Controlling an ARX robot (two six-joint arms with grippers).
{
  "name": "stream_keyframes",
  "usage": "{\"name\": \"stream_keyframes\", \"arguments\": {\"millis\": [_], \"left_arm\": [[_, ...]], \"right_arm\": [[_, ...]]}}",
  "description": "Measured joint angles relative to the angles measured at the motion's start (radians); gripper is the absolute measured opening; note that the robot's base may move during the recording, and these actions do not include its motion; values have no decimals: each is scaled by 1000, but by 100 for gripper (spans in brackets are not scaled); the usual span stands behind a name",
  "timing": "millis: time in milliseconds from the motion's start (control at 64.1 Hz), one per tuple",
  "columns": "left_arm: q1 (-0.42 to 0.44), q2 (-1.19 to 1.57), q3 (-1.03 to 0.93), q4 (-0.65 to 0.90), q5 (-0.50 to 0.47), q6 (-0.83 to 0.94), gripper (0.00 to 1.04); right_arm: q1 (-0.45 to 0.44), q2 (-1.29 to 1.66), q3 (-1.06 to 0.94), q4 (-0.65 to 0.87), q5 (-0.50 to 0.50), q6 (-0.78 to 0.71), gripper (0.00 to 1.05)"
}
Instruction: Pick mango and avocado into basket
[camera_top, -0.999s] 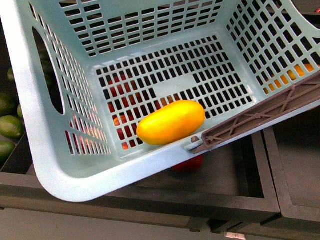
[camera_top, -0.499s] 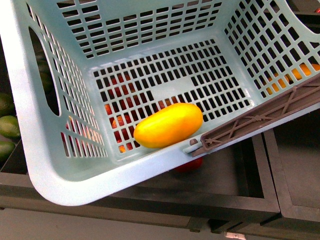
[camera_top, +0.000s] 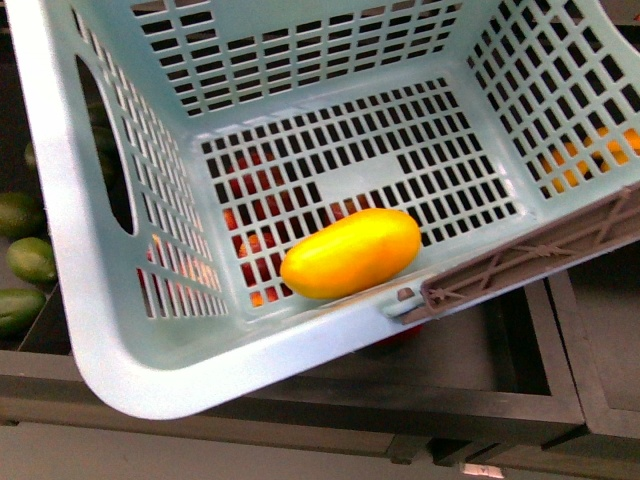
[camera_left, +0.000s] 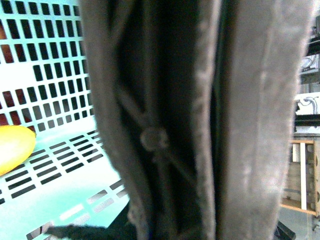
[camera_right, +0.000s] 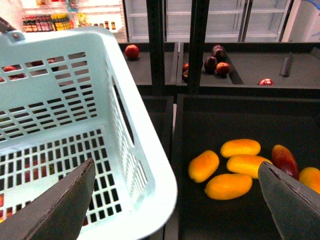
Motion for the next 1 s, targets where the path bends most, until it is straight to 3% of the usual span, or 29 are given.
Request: {"name": "stream_keyframes", "arguments": {"millis": [999], "left_arm": [[13, 0, 0, 0, -21, 4, 15]], "right_arm": [[0, -1, -3, -3, -3, 0, 96]]}}
